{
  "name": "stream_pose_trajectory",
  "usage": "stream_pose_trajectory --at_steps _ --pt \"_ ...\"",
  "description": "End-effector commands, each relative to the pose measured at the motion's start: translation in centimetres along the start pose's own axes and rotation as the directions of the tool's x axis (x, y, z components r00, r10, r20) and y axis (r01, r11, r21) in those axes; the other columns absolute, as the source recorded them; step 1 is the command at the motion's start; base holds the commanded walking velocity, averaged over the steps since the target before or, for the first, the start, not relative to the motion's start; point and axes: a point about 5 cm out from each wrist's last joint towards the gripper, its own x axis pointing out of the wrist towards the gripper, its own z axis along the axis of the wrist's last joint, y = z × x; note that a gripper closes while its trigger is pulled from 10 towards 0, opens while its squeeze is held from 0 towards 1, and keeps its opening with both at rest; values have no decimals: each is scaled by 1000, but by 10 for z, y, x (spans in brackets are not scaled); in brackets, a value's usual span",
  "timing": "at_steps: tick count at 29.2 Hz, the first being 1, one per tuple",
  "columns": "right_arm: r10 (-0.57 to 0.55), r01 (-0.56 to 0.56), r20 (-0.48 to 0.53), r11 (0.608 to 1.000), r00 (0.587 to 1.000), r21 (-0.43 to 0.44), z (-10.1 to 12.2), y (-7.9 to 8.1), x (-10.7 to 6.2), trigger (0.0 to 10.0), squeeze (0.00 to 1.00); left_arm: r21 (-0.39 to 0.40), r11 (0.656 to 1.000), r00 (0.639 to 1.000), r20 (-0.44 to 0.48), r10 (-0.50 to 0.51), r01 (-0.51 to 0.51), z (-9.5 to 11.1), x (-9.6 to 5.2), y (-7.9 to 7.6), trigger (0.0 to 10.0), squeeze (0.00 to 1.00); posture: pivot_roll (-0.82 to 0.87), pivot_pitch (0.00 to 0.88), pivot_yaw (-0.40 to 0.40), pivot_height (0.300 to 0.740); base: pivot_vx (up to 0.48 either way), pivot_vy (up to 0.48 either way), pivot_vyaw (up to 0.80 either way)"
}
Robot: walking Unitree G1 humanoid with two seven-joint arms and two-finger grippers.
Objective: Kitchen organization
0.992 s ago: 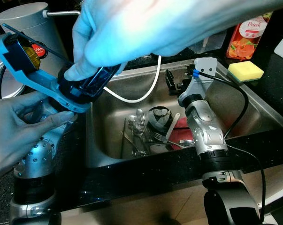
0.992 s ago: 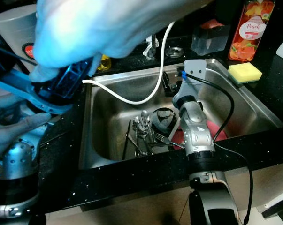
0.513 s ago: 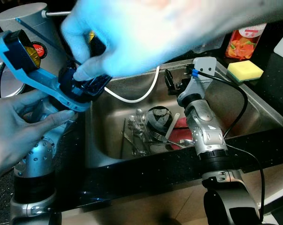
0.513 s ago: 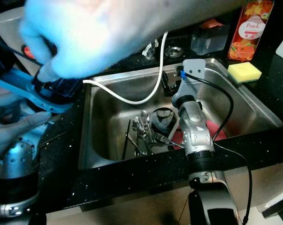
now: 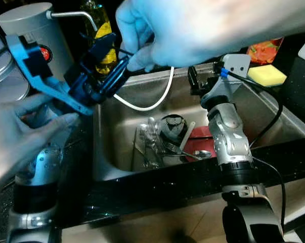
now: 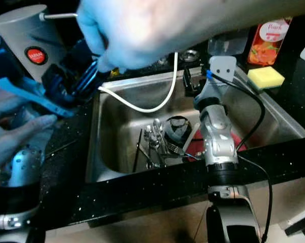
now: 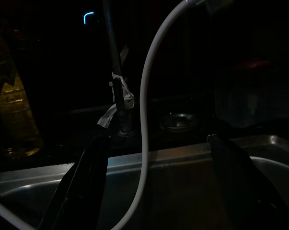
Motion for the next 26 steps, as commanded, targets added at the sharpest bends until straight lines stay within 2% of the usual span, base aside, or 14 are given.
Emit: stream_pose_trajectory --at_steps 1,2,5,8,9,11,12,13,14,17,18,21,24,26 --pt "0 0 14 1000 1000 6 2 2 -1 10000 0 55 980 977 -86 197 -193 -10 -17 30 10000 0 -79 0 109 740 0 0 0" --pt "0 0 14 1000 1000 6 2 2 -1 10000 0 55 980 977 -86 197 -193 -10 -17 30 10000 0 -79 0 109 740 0 0 0" --pt "-1 1 14 1000 1000 7 2 2 -2 10000 0 117 943 946 -54 318 -310 -1 -28 59 10000 0 -76 0 109 740 0 0 0" --pt "-3 2 15 1000 1000 8 2 2 -2 10000 0 266 882 910 -42 413 -388 14 -40 79 10000 0 -74 0 110 740 0 0 0" --pt "-6 5 15 1000 1000 6 2 1 -2 10000 0 407 847 917 -54 396 -342 39 11 42 10000 0 -73 0 111 740 0 0 0" --pt "-6 5 15 1000 1000 6 2 1 -2 10000 0 407 847 917 -54 396 -342 39 11 42 10000 0 -73 0 111 740 0 0 0" --pt "-8 8 14 1000 1000 5 2 0 -2 10000 0 501 790 900 -49 433 -353 50 34 21 10000 0 -72 0 113 740 0 0 0" --pt "-9 9 14 1000 1000 5 2 0 -2 10000 0 511 775 883 -64 465 -371 48 35 24 10000 0 -71 0 114 740 0 0 0" --pt "-9 9 14 1000 1000 5 2 0 -2 10000 0 511 775 883 -64 465 -371 48 35 24 10000 0 -71 0 114 740 0 0 0" --pt "-11 10 11 1000 1000 7 1 0 -2 10000 0 509 729 812 -94 576 -458 36 28 34 10000 0 -69 0 117 740 0 0 0" --pt "-11 10 11 1000 1000 7 1 0 -2 10000 0 509 729 812 -94 576 -458 36 28 34 10000 0 -69 0 117 740 0 0 0" --pt "-12 12 9 1000 1000 10 0 1 -3 10000 0 492 710 781 -92 618 -504 30 25 40 10000 0 -67 0 118 740 0 0 0" --pt "-12 12 8 1000 1000 11 0 1 -4 10000 0 487 706 774 -91 626 -514 29 25 41 10000 0 -68 0 118 740 0 0 0" --pt "-13 13 6 1000 1000 12 0 1 -4 10000 0 490 685 744 -105 660 -539 30 26 37 10000 0 -70 0 117 740 0 0 0"
